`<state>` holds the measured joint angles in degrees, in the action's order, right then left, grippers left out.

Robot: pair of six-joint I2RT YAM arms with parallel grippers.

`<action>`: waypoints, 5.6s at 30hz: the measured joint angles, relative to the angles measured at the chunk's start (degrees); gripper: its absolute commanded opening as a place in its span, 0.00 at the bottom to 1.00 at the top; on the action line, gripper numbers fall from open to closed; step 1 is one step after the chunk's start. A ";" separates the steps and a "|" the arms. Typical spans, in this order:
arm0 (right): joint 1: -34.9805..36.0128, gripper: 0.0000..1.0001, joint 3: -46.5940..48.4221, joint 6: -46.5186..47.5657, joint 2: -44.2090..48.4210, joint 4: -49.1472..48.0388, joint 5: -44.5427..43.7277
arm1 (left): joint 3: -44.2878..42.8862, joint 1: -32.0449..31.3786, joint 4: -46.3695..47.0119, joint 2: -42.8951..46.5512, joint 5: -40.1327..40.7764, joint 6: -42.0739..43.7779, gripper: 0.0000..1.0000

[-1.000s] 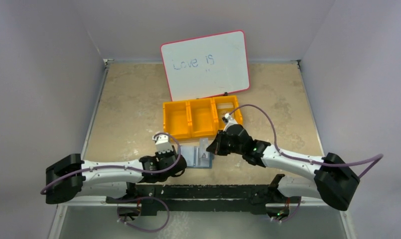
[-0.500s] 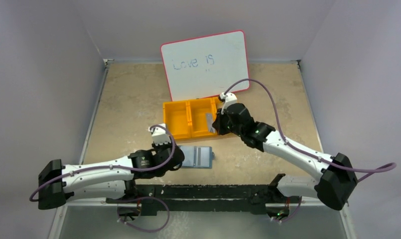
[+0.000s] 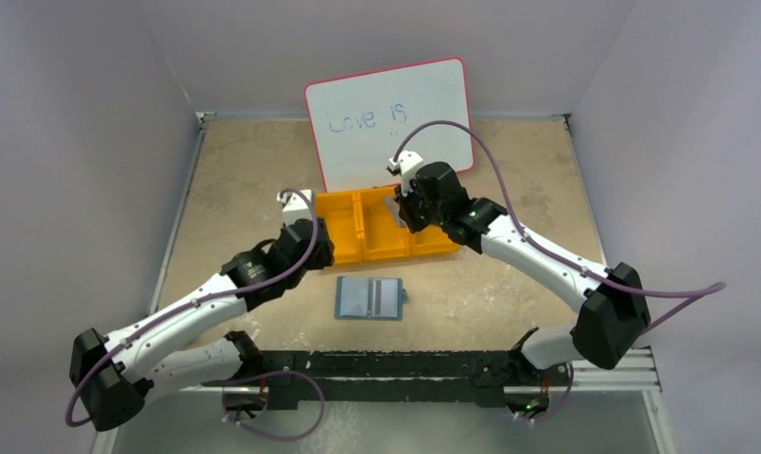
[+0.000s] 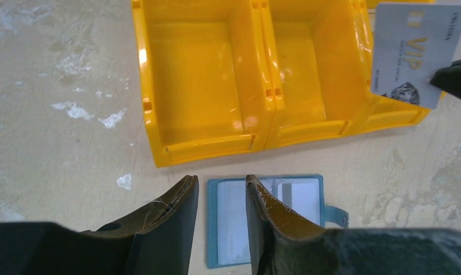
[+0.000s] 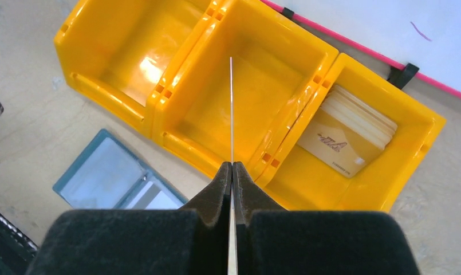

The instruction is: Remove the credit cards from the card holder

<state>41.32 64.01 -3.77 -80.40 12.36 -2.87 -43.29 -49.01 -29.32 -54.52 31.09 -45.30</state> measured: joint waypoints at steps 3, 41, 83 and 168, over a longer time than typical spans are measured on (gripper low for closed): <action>-0.09 0.00 1.27 3.63 -0.79 1.77 2.29 | -2.89 3.89 1.38 -1.92 -6.51 5.81 0.42; -0.09 0.00 -0.94 14.10 8.79 6.60 20.28 | -20.31 20.06 12.61 -13.84 -51.43 32.63 0.44; -0.09 0.00 -1.16 15.04 8.94 4.52 23.47 | -24.24 19.30 3.87 -23.52 -78.82 59.36 0.12; -5.07 0.04 9.44 25.55 2.40 -0.48 50.69 | 17.90 18.95 68.67 2.38 -62.42 14.88 0.00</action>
<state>36.25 73.45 21.78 -78.00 11.88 47.81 -25.39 -30.06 39.35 -52.14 -31.33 -30.41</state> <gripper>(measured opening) 0.119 0.011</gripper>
